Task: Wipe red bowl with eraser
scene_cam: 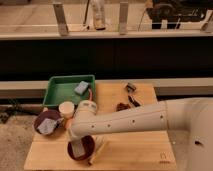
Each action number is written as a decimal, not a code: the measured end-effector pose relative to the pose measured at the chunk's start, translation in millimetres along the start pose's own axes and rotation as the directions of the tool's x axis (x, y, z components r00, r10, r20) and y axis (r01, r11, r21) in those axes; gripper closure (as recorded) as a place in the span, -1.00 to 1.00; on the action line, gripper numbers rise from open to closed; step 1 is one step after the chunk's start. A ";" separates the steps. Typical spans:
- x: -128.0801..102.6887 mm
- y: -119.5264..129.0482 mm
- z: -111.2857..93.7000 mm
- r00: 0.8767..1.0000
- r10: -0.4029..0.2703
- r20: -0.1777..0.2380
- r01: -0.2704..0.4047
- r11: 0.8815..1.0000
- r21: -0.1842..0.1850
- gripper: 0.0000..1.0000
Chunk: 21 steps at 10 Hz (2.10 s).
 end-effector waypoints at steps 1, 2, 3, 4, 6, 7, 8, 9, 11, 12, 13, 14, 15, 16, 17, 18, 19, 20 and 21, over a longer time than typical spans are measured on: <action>-3.4 4.6 -2.1 1.000 0.009 0.001 -0.009 1.000 -0.004 1.00; -5.1 8.2 -3.6 1.000 0.014 0.000 -0.014 1.000 -0.008 1.00; -6.1 12.2 -6.4 1.000 0.019 0.000 -0.019 1.000 -0.016 1.00; -6.3 14.8 -7.5 1.000 0.022 0.001 -0.022 1.000 -0.022 1.00; -6.3 25.7 -9.7 0.999 0.036 0.001 -0.036 0.998 -0.043 1.00; -4.5 29.6 -8.9 0.999 0.040 0.000 -0.040 0.998 -0.052 1.00; -2.4 35.3 -7.8 0.999 0.048 -0.003 -0.048 0.997 -0.059 1.00; -0.2 40.1 -7.2 0.998 0.056 -0.007 -0.056 0.996 -0.063 1.00; 8.2 41.7 -3.5 0.999 0.053 -0.010 -0.054 0.997 -0.062 1.00; 15.6 37.3 0.4 0.999 0.042 -0.010 -0.043 0.997 -0.058 1.00; 21.5 31.1 4.7 1.000 0.029 -0.008 -0.029 0.998 -0.053 1.00; 26.2 24.3 9.9 1.000 0.013 0.000 -0.013 0.999 -0.046 1.00; 29.1 17.7 13.9 1.000 -0.001 0.005 0.002 0.999 -0.040 1.00; 29.8 7.0 18.9 1.000 -0.018 0.017 0.019 1.000 -0.024 1.00; 27.7 3.5 19.7 0.999 -0.024 0.024 0.025 1.000 -0.015 1.00; 21.5 -0.8 20.0 0.999 -0.032 0.035 0.032 0.999 -0.004 1.00; 15.0 -5.8 20.2 0.998 -0.039 0.044 0.039 0.999 0.005 1.00; 7.7 -9.7 18.6 0.998 -0.042 0.049 0.041 0.999 0.014 1.00; 2.5 -10.5 16.6 0.998 -0.040 0.051 0.039 0.999 0.018 1.00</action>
